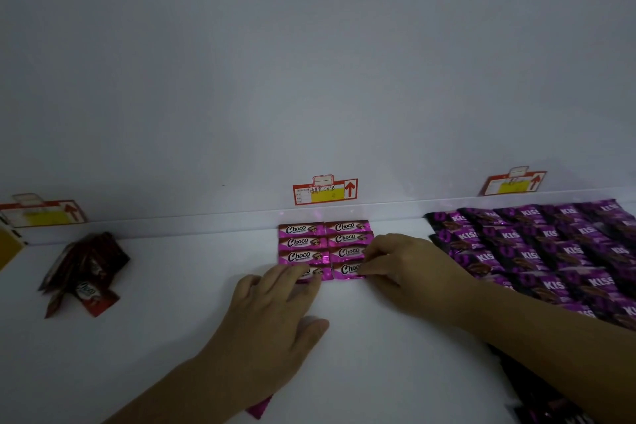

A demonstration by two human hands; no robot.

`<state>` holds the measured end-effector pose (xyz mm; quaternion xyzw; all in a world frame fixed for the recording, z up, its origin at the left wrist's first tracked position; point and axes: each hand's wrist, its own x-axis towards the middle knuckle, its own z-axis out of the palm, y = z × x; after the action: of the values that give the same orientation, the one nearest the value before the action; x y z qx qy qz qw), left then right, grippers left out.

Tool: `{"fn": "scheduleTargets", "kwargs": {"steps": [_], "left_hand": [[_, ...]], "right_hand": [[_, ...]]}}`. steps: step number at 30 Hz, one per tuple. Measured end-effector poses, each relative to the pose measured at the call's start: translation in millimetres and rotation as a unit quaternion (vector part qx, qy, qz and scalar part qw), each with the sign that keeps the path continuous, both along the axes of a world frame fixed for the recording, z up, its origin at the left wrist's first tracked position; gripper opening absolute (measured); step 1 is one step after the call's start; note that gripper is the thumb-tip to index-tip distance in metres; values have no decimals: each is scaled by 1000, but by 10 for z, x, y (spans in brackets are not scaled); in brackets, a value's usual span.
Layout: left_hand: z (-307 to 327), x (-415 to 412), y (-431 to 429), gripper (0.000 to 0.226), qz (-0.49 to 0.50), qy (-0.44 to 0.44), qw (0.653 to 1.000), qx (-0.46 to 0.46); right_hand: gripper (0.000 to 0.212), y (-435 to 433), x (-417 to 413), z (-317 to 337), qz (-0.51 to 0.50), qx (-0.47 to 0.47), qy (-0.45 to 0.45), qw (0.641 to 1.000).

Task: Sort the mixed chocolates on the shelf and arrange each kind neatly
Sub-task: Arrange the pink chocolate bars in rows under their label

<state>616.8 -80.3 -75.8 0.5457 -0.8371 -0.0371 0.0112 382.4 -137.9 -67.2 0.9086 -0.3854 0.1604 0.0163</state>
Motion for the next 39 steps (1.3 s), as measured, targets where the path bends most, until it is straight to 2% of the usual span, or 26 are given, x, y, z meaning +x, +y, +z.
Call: {"fn": "scheduleTargets", "kwargs": {"steps": [5,8,10,12,14,17,21,26,29,32,34,37,39], "left_hand": [[82,22,28,62,8,26,1000,-15],[198,29,29,75,0,124,992,-15],[321,93,17,64,24,232,972,-20],[443,217,-23,38,59,279,959,4],[538,398,-27,31,77,262,961,48],[609,671,59,28,47,181,976,108],[542,893,327,34,43,59,979,191],[379,865,491,24,74,113,983,124],[290,782,471,16,63,133,987,57],[244,633,425,39,53,149,987,9],[217,537,378,52,30,147,989,-12],[197,407,270,28,38,160,986,-16],[178,337,173,24,44,175,983,-32]], "right_hand": [[19,30,17,44,4,3,-22,1000],[17,93,94,123,16,-2,-54,998],[13,161,232,178,53,7,-73,996],[14,261,399,211,101,31,-68,992],[21,382,574,226,151,58,-43,986],[24,551,810,197,212,100,-13,972],[32,683,1016,132,206,84,7,975],[31,672,1040,124,246,86,28,965],[30,671,951,118,217,90,31,972],[24,631,815,106,182,97,16,978],[27,576,699,100,160,90,7,983],[28,477,507,89,119,86,-9,989],[22,406,420,78,90,92,-15,992]]}}
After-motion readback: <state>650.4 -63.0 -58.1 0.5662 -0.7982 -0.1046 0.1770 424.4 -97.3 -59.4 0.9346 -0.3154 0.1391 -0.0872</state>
